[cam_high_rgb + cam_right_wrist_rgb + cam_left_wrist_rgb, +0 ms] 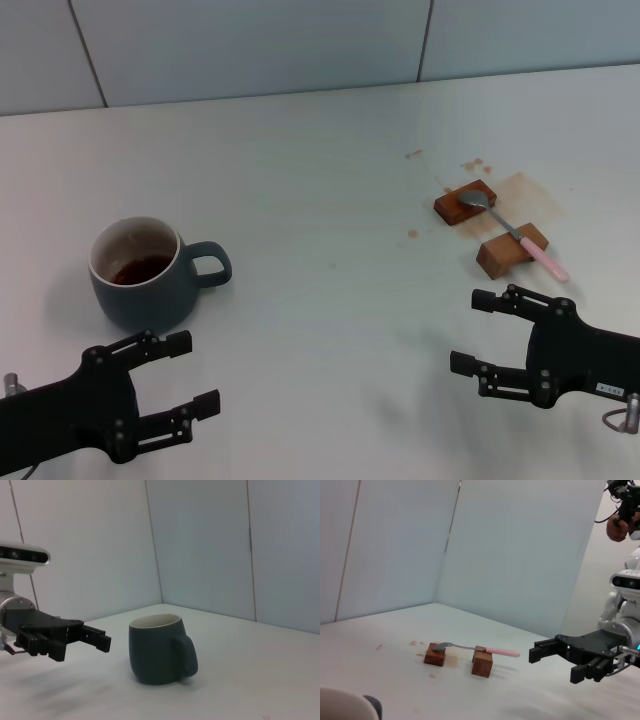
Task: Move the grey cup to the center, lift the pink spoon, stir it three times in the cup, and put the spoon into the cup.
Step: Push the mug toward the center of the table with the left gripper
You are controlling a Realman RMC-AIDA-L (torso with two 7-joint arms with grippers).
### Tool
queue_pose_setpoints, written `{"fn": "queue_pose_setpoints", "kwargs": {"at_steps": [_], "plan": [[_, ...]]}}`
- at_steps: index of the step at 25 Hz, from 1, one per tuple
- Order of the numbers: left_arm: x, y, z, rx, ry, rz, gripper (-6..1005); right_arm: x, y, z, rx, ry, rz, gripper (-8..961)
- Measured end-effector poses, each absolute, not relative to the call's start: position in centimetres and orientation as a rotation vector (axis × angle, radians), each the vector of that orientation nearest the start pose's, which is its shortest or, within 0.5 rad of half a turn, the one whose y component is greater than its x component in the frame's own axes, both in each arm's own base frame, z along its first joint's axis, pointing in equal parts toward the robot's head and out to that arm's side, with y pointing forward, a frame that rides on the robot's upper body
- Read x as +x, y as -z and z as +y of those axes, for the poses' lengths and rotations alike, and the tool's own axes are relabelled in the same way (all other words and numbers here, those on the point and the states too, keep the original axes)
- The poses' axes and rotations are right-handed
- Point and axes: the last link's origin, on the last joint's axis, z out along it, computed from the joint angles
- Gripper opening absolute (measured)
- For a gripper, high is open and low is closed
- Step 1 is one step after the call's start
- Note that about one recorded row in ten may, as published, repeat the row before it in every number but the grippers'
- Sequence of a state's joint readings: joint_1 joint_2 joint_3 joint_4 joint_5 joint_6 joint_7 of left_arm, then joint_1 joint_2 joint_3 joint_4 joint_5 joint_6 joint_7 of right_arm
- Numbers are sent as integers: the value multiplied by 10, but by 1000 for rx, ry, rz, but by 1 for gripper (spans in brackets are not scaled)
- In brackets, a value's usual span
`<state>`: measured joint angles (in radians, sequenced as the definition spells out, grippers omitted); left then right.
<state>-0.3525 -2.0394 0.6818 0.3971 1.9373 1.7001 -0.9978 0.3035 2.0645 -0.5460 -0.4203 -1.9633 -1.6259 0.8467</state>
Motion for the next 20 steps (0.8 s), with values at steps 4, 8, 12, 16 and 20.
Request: {"fn": "queue_pose_setpoints", "kwargs": {"at_steps": [4,8,12,16,20], "plan": [[-309,20,242,-2727,900,-539,692,331,16,240,-2559,-785,458,811],[-311,15,243,-2665,926,-536,647,331,16,240,-2559,-787,458,809],[-311,14,243,-2651,934,-540,541,331,16,240,-2558,-788,457,806],[-310,16,243,-2656,937,-537,436,331,15,240,-2559,-791,456,803],[-310,16,243,-2654,943,-540,312,330,15,240,-2559,-791,453,800]]}}
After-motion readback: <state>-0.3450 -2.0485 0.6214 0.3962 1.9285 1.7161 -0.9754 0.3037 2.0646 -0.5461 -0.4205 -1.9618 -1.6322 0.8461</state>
